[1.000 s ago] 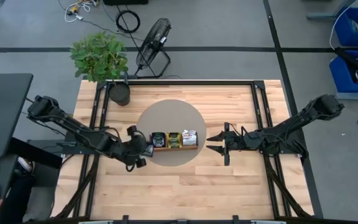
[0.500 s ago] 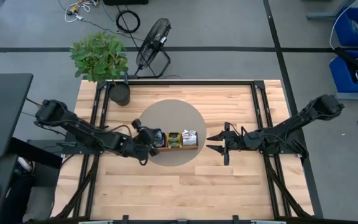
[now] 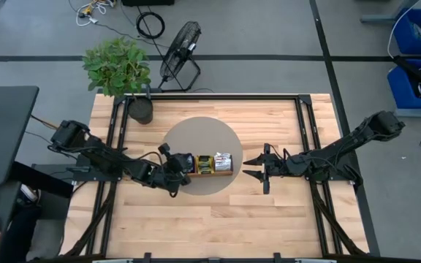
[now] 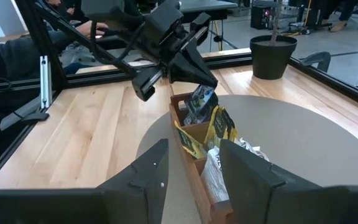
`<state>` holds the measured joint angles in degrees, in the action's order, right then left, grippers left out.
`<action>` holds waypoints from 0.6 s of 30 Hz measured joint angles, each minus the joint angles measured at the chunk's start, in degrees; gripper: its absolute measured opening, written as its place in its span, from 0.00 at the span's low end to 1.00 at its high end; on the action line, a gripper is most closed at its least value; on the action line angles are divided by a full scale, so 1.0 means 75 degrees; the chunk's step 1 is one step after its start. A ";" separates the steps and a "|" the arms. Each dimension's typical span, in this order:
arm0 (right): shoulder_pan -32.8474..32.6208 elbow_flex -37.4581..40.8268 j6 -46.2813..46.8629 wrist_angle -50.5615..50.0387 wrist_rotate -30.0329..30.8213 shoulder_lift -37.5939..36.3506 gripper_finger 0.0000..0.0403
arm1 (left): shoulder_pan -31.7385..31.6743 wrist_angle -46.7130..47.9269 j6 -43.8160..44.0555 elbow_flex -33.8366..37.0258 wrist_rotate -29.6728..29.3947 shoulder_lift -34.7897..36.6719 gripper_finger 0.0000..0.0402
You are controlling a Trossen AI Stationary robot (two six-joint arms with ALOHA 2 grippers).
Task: Pick & Place Tea
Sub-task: Put the purple tea bag into the left section of the wooden organizer
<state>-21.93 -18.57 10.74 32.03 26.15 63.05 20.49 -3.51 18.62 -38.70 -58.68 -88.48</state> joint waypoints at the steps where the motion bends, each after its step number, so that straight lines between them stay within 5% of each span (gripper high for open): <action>1: 0.0000 0.0000 0.0029 -0.0002 0.0000 0.0000 0.38 | 0.0000 -0.0011 0.0047 0.0000 0.0049 -0.0006 0.00; 7: 0.0000 0.0000 0.0049 -0.0006 0.0000 0.0000 0.38 | 0.0000 -0.0074 0.0059 0.0000 0.0637 -0.0006 0.05; 18: -0.0003 0.0000 0.0111 -0.0006 0.0000 0.0000 0.38 | -0.0061 -0.0007 -0.0595 0.0000 0.0433 -0.0006 0.20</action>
<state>-21.96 -18.57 11.57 31.99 26.15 63.05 20.03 -3.56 14.16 -38.70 -55.43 -88.53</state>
